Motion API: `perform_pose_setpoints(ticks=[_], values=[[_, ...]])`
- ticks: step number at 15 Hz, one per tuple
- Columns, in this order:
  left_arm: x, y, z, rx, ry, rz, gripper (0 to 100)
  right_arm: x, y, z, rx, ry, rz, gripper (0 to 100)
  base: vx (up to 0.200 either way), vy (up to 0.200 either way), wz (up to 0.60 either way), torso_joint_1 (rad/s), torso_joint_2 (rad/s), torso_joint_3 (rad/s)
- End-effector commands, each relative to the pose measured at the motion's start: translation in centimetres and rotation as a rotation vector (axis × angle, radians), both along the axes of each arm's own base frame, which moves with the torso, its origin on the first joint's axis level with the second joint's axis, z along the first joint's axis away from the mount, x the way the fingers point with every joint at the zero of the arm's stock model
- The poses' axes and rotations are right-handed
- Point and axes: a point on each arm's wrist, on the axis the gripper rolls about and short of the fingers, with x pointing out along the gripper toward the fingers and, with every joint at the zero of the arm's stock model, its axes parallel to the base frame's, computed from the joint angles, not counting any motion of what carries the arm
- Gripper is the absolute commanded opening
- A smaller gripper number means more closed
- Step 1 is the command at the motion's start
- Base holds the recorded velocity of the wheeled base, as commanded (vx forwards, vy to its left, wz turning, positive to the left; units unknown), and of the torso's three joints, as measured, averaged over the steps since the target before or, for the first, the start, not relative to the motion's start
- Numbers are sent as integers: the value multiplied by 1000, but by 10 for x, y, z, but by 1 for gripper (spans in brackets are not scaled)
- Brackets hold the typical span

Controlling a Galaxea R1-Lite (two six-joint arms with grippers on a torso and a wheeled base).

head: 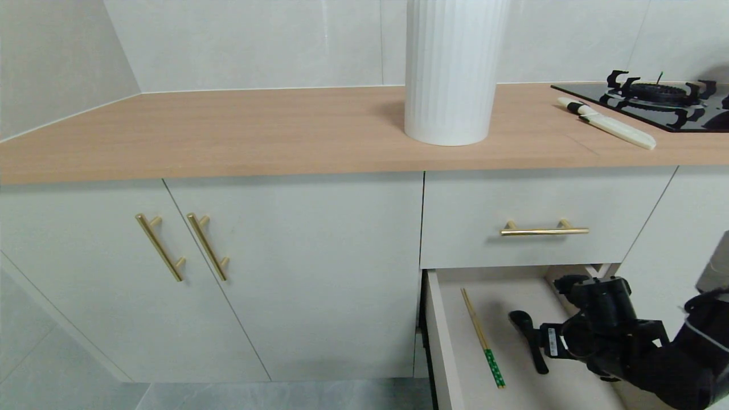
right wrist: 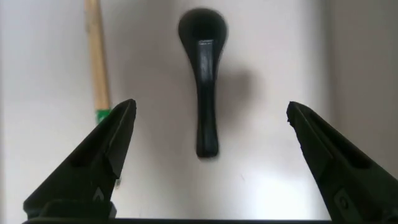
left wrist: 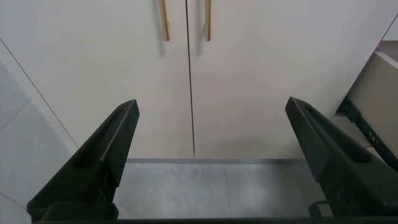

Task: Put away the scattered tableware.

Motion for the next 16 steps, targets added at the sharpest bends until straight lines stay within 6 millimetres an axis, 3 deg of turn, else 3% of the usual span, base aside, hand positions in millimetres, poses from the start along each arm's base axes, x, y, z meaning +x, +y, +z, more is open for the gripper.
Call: perform_pose_setpoints(ticks=[1, 4, 9, 11, 16], values=[[0, 0, 0, 0, 2, 1, 100, -21, -6, 50, 26, -88, -2, 100, 0, 0, 0, 0, 0, 0], [0, 0, 0, 0, 2, 1, 100, -51, -14, 87, 35, -89, 7, 100, 0, 0, 0, 0, 0, 0], [0, 0, 0, 1, 2, 1, 100, -79, -16, 132, 32, 4, 36, 100, 0, 0, 0, 0, 0, 0], [0, 0, 0, 0, 2, 2, 100, -85, -15, 138, 36, -4, 49, 100, 0, 0, 0, 0, 0, 0], [0, 0, 0, 0, 2, 1, 100, -92, -12, 140, 33, 8, 76, 100, -200, 0, 0, 2, 2, 3]])
